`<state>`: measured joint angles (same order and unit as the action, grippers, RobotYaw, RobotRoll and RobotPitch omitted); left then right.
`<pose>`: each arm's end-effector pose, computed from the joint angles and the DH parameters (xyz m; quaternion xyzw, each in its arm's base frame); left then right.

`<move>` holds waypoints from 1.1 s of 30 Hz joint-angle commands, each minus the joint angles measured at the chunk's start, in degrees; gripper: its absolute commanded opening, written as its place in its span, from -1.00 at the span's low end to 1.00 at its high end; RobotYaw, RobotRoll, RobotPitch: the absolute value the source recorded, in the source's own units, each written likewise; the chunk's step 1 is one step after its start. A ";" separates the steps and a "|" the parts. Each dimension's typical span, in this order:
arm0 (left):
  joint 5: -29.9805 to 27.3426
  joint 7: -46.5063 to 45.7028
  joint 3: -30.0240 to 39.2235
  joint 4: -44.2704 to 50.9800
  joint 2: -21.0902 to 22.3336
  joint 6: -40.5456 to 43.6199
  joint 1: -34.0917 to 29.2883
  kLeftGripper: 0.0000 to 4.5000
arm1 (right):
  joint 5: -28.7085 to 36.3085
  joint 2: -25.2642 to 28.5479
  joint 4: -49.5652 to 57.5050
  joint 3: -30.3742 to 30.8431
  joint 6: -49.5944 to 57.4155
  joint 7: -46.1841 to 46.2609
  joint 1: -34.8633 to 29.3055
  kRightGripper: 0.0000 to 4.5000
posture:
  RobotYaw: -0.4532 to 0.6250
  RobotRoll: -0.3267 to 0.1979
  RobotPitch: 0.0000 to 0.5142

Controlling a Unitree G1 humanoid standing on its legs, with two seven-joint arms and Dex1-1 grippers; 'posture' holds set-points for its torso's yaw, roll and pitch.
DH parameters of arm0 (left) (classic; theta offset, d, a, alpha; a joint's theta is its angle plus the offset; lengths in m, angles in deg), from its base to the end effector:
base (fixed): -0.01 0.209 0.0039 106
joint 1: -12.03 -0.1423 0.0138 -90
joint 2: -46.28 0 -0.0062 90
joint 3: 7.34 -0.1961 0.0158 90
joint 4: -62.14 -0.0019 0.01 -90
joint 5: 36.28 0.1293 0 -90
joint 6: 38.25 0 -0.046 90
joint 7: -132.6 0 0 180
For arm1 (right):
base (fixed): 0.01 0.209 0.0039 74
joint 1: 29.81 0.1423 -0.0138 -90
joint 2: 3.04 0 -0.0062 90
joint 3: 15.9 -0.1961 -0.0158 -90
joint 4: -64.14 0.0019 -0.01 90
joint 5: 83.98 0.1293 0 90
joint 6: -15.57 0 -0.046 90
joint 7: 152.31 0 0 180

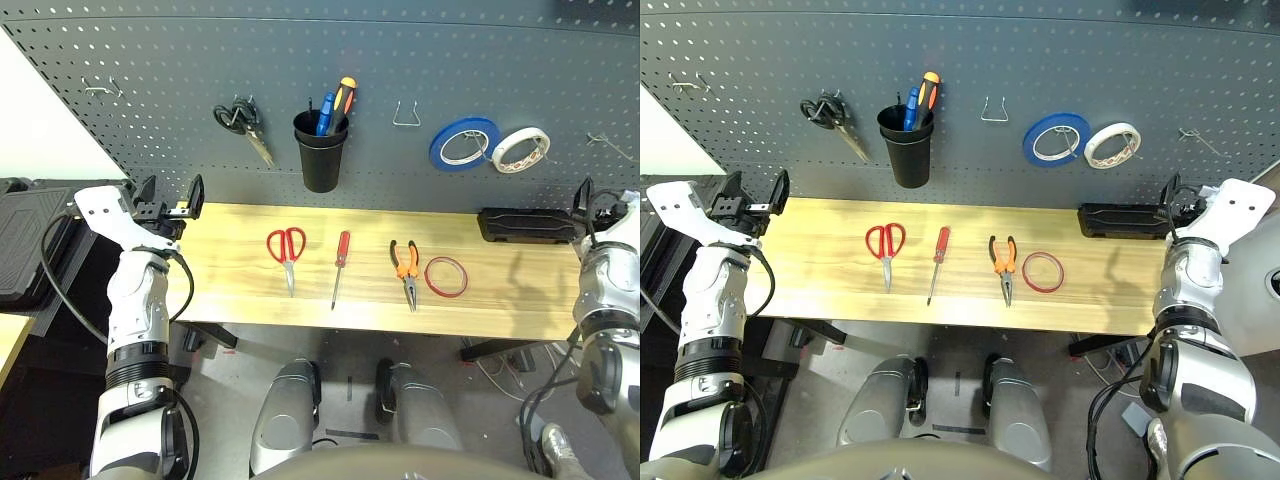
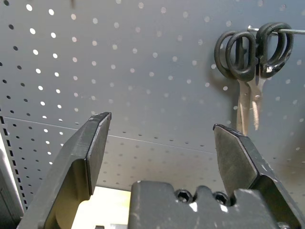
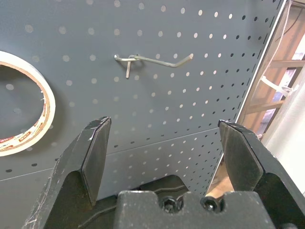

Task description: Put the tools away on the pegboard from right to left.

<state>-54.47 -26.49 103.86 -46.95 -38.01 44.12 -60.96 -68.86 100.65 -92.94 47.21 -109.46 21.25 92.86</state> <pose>0.2396 0.2886 0.0813 0.0039 -0.1139 0.0053 0.9935 0.2525 -0.3338 0.0573 -0.0053 -0.1028 -0.2593 0.9603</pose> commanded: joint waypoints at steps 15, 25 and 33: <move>-2.28 11.14 -11.20 16.55 1.97 16.66 -8.19 0.98 | -4.95 6.13 2.87 8.16 15.43 -16.00 -2.40 1.00 | 0.16 0.25 -0.31; -1.82 22.92 -22.56 26.63 6.68 23.43 -10.27 0.98 | -8.86 12.48 10.33 16.79 25.30 -35.98 -4.98 1.00 | 0.09 0.25 -0.16; 1.40 28.73 -28.29 27.81 10.37 22.12 -9.97 0.98 | -13.61 15.73 15.44 26.11 27.54 -52.09 -6.24 1.00 | 0.08 0.25 -0.09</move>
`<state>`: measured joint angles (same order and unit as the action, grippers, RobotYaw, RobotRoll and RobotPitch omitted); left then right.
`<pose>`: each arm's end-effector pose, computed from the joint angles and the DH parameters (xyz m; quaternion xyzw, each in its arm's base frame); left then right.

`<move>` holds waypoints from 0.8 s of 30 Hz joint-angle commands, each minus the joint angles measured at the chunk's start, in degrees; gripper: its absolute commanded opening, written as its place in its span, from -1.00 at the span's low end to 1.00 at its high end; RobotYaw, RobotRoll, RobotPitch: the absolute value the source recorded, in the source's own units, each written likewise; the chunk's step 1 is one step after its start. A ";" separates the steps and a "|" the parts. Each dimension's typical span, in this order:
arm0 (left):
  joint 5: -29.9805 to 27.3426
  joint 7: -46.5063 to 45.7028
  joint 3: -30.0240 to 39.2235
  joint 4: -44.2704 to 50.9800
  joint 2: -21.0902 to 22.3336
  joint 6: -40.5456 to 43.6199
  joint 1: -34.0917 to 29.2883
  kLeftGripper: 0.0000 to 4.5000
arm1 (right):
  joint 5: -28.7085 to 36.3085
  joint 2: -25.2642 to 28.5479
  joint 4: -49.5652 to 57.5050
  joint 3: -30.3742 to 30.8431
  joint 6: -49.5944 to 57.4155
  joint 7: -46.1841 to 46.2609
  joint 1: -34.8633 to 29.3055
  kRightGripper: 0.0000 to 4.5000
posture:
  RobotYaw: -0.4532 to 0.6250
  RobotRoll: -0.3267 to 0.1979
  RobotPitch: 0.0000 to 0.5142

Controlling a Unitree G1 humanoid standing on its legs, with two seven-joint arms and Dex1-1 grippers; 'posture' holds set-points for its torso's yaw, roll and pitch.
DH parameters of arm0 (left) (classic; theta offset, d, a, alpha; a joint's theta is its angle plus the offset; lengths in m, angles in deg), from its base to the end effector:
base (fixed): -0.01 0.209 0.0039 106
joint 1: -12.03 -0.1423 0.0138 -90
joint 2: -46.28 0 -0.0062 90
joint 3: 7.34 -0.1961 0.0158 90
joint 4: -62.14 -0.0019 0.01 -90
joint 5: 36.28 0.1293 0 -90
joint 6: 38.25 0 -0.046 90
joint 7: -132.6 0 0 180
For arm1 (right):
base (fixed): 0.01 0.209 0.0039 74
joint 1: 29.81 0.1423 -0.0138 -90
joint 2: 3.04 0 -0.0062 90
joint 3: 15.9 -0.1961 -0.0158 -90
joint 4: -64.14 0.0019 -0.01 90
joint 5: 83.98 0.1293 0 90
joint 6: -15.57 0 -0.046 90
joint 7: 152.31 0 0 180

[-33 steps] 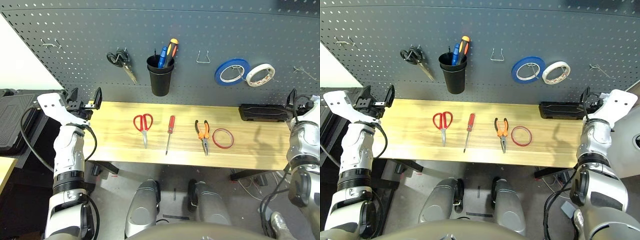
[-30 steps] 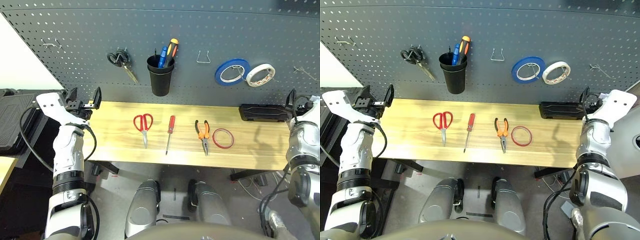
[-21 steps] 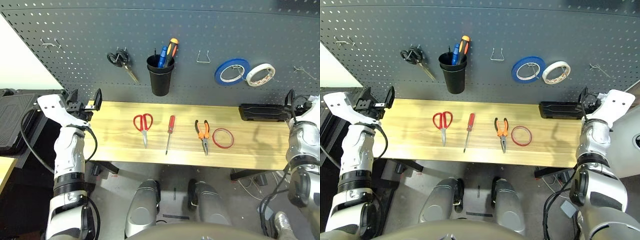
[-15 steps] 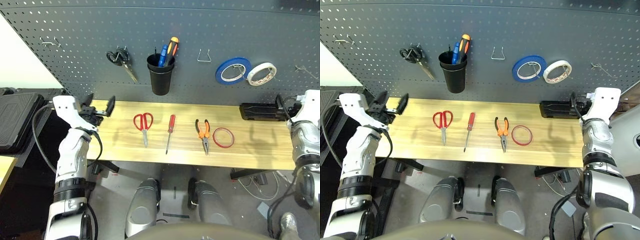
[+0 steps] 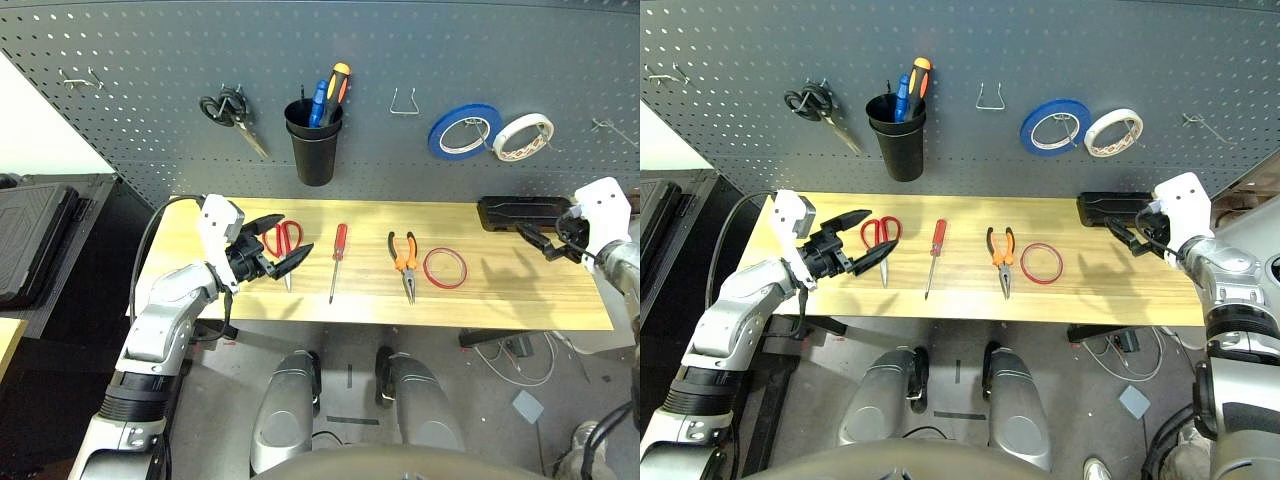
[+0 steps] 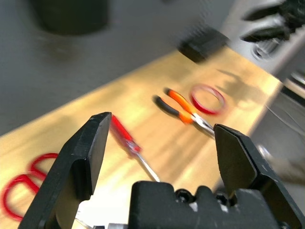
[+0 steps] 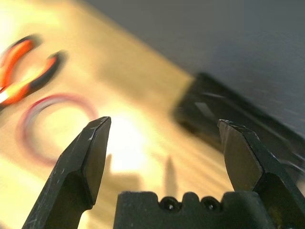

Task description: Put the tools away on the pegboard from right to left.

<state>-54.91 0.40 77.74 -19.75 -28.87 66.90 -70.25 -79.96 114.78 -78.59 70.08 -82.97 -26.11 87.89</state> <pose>0.2194 0.2215 0.0896 0.0985 0.0640 -0.4612 0.8795 0.2504 -0.3614 0.0899 -0.2008 0.2117 0.2513 0.9229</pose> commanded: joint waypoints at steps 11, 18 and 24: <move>4.29 2.44 -4.31 0.37 1.47 -2.68 -1.51 0.98 | -9.19 -0.79 -2.97 12.35 0.70 -13.31 4.12 1.00 | 0.14 0.25 0.01; 4.15 1.02 -3.79 2.96 1.67 -1.64 -3.61 0.98 | -14.04 -5.52 -9.61 17.03 -3.48 -12.16 8.08 1.00 | 0.22 0.25 0.08; 3.96 0.02 -2.86 5.45 2.39 -0.47 -5.67 0.98 | -19.69 -8.59 -15.51 20.86 -6.37 -6.47 10.68 1.00 | 0.27 0.25 0.13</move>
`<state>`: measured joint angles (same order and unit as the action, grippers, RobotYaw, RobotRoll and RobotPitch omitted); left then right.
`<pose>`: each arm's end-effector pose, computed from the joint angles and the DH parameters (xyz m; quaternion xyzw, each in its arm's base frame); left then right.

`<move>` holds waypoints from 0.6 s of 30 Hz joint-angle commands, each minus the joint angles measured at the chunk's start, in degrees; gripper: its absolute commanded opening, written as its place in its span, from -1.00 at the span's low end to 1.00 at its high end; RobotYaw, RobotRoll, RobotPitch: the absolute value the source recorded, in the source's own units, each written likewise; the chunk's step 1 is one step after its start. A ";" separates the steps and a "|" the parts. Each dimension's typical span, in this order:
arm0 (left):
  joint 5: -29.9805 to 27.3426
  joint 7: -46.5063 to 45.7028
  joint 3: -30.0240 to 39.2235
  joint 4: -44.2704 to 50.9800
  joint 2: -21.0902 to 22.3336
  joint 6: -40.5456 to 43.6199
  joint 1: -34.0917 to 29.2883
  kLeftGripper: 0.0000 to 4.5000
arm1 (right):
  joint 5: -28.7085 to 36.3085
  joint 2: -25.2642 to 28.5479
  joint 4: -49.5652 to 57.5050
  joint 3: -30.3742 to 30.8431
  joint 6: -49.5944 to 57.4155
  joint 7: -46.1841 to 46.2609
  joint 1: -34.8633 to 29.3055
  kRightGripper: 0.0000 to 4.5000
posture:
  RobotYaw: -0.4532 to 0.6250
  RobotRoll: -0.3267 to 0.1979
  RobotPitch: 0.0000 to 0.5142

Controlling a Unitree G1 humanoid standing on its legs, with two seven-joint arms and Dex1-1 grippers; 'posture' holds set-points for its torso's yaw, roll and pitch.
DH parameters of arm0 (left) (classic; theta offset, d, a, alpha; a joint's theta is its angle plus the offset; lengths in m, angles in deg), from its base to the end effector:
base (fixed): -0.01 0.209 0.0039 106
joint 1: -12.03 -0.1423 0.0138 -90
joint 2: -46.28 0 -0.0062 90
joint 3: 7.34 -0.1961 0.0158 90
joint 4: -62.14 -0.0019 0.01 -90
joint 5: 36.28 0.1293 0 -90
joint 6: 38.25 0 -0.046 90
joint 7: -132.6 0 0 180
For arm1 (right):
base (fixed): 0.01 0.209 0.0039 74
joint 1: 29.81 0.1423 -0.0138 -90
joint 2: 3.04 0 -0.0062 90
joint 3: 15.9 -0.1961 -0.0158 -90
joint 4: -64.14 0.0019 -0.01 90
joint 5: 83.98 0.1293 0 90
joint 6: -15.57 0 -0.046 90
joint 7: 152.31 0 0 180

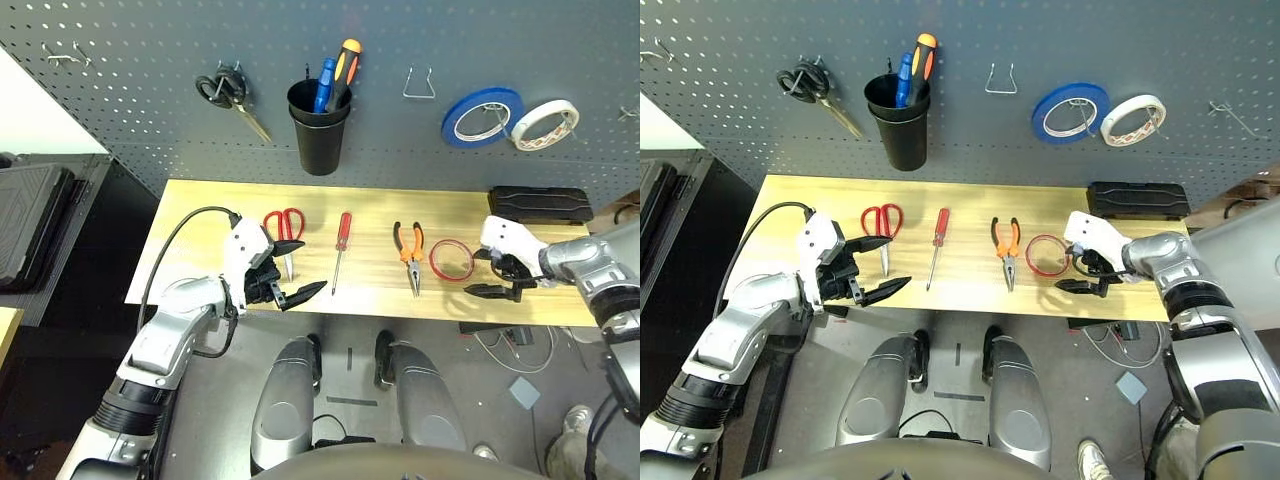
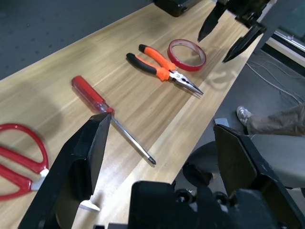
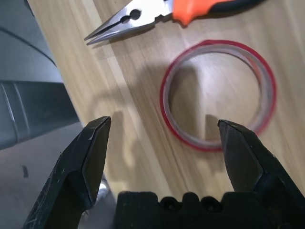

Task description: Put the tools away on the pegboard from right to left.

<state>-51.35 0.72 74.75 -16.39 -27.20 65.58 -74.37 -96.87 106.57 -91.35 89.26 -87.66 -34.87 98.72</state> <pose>0.2042 0.2172 0.0822 0.1345 0.0865 -0.4819 0.8615 0.2907 -0.2970 0.0617 -0.2993 0.3537 0.4523 0.7621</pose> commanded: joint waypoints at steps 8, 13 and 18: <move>0.13 -0.95 1.11 4.03 1.43 2.16 -2.84 1.00 | -8.01 -3.58 -7.27 4.28 0.97 11.26 1.31 0.60 | 0.31 0.25 0.14; -0.06 -1.20 1.20 4.27 1.41 2.75 -2.74 1.00 | -8.67 -3.70 -7.64 4.03 0.45 13.94 1.01 -0.26 | 0.30 0.25 0.13; 0.19 -0.69 0.64 2.95 1.24 2.26 -1.33 1.00 | -7.76 -2.72 -6.49 2.79 -2.34 16.14 -0.03 -0.98 | 0.25 0.25 0.10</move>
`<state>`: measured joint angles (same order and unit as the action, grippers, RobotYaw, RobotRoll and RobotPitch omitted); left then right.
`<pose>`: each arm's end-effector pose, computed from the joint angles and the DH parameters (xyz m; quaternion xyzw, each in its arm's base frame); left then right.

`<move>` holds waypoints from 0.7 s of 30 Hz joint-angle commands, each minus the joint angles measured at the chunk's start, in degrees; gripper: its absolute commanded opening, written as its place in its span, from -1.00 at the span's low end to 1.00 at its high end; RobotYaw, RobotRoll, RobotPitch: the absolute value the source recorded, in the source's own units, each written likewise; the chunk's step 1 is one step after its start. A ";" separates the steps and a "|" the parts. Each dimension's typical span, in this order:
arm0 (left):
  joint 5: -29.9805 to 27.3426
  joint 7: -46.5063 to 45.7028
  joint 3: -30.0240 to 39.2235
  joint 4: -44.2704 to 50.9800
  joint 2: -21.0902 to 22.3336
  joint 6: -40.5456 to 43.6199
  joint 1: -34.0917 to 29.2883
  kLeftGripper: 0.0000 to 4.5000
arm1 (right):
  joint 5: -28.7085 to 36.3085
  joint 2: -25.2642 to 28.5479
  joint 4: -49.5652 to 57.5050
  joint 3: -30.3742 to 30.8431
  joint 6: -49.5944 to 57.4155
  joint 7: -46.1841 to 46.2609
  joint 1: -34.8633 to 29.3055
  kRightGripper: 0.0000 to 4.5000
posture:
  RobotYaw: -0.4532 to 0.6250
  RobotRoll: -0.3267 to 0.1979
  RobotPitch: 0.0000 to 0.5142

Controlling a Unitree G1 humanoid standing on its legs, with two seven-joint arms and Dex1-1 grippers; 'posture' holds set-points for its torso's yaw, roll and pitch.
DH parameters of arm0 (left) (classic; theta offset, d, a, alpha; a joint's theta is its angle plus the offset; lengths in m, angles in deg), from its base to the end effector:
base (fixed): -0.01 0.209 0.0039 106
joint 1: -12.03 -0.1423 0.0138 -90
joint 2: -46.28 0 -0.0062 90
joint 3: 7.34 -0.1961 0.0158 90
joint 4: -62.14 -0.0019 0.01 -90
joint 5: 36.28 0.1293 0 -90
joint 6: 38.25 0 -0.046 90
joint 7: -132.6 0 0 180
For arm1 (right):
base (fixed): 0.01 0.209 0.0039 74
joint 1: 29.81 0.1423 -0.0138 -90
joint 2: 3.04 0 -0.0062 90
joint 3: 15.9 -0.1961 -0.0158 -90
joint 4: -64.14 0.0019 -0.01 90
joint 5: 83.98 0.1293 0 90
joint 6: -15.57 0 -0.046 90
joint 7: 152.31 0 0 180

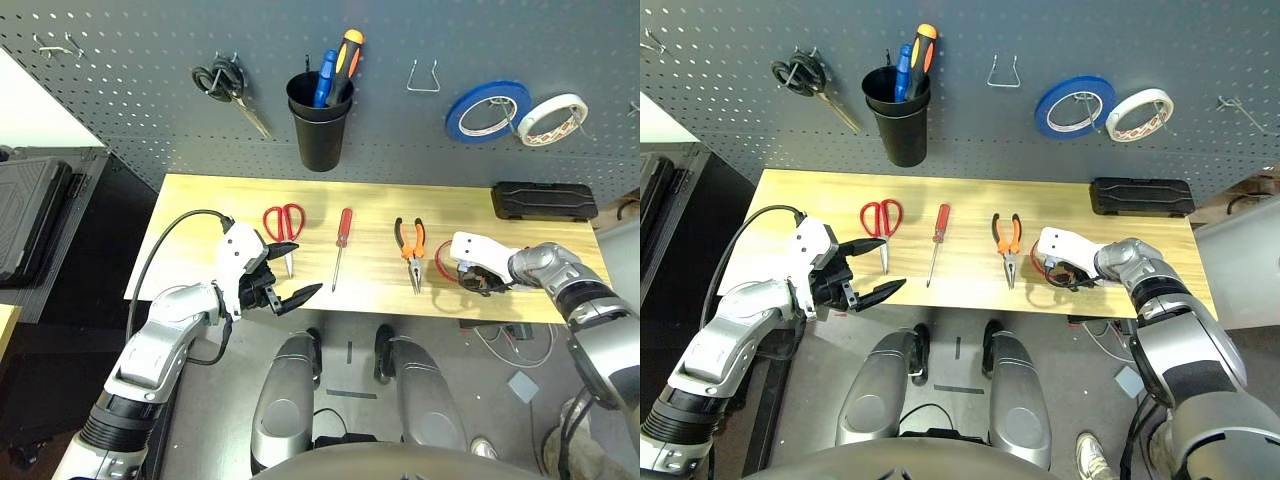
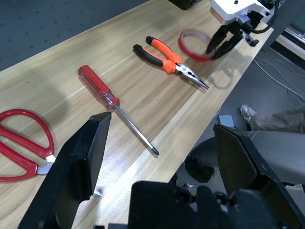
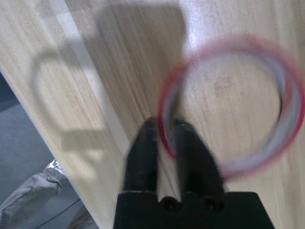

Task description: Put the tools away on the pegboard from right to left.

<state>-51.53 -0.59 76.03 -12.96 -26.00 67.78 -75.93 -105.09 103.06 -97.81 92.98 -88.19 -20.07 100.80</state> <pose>0.1981 0.2205 0.0881 0.1425 0.0896 -0.4688 0.8671 0.2920 -0.2810 0.0448 -0.3779 0.3714 0.3865 0.7549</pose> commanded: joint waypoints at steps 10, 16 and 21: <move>-1.58 1.80 -0.41 1.02 -1.20 -1.20 2.80 1.00 | 6.44 4.57 4.89 -8.85 -12.24 8.61 -8.83 -0.98 | 0.25 0.25 0.00; -4.81 2.84 0.57 4.39 -2.29 -2.00 3.18 1.00 | 10.57 5.67 10.70 -14.90 -21.05 17.47 -16.43 -0.98 | 0.26 0.25 -0.05; -8.63 3.08 1.58 7.57 -3.09 -1.26 4.22 1.00 | 11.18 5.29 14.65 -18.74 -27.00 27.88 -23.11 -0.98 | 0.27 0.25 -0.08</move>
<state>-58.96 1.86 77.58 -7.13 -29.13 66.16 -71.42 -94.26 108.24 -83.70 75.20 -113.60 5.37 79.54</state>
